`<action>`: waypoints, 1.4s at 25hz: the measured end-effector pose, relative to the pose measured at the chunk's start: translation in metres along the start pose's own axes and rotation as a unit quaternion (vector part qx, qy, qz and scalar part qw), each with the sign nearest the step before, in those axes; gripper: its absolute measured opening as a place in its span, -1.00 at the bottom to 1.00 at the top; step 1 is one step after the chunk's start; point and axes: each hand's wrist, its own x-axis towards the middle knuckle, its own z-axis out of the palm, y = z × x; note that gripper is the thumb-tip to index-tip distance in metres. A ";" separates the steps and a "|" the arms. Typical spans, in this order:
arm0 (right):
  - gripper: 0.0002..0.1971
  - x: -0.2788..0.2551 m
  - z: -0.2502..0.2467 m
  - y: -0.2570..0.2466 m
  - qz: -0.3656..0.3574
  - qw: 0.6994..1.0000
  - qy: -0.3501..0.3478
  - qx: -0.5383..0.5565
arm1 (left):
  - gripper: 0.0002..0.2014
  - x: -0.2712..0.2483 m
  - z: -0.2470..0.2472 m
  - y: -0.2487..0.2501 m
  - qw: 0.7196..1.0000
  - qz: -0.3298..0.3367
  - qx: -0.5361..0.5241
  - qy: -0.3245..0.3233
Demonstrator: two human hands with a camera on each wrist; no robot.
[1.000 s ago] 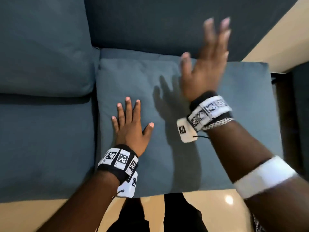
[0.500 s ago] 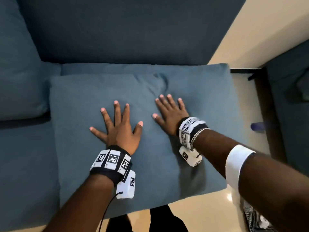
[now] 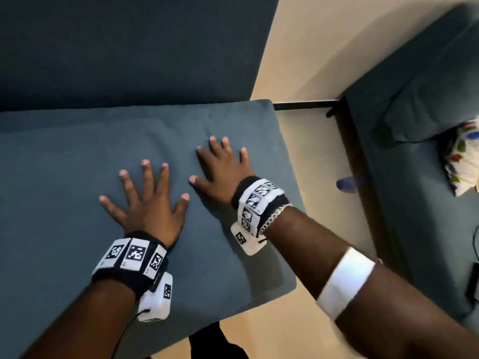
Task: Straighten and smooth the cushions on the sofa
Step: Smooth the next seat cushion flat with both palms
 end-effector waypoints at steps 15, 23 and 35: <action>-0.22 0.038 -0.036 0.063 0.041 0.974 0.214 0.065 | -0.14 0.014 0.016 0.010 0.996 0.022 -0.008 -0.088; -0.27 0.075 -0.093 0.093 -0.006 0.900 0.349 0.262 | -0.14 0.021 0.020 0.011 0.994 0.005 0.005 -0.109; -0.30 0.065 -0.078 0.121 0.044 0.898 0.374 0.229 | -0.11 0.040 0.023 0.018 0.985 -0.022 0.041 -0.167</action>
